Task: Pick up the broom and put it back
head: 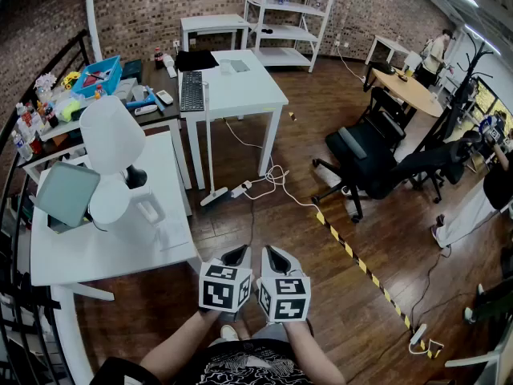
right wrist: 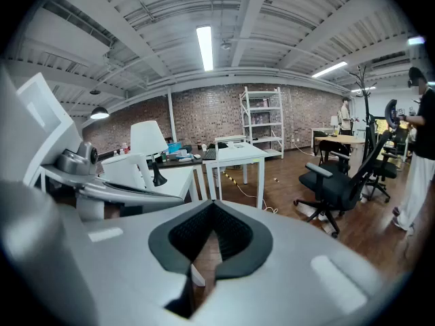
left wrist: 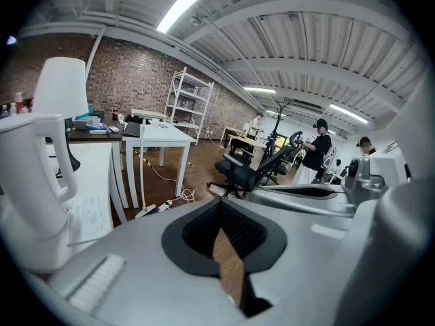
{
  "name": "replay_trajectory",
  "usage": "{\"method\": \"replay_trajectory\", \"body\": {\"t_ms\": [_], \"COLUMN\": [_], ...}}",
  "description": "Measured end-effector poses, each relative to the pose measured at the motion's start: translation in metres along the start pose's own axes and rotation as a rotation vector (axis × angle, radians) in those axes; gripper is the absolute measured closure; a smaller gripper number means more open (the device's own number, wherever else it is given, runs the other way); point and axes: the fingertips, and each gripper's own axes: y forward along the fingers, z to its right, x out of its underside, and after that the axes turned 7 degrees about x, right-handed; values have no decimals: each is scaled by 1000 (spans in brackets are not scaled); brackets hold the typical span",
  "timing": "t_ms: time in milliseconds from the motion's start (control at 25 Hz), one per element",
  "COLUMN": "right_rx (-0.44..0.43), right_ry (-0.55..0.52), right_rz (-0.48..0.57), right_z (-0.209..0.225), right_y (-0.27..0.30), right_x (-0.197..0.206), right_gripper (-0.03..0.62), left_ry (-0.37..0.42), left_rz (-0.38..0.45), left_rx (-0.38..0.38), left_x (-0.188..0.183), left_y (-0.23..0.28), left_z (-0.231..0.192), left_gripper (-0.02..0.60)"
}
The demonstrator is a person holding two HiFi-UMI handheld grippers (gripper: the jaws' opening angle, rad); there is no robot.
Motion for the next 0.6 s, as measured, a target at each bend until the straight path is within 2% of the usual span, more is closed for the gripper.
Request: {"method": "replay_trajectory", "body": {"t_ms": [360,600], "right_rx": [4,-41], "right_ry": [32,24], "right_rz": [17,26], "right_z": [44,79], "right_y": [47,100], "right_x": [-17,-47], "right_gripper": [594,594], "left_ry": [9,1], "left_rz": [2,7], "left_rx": [-14,-70], "left_x": [-28,-66], "left_y": [51,103], "left_z": [-11,-27], "left_gripper": [577,577]}}
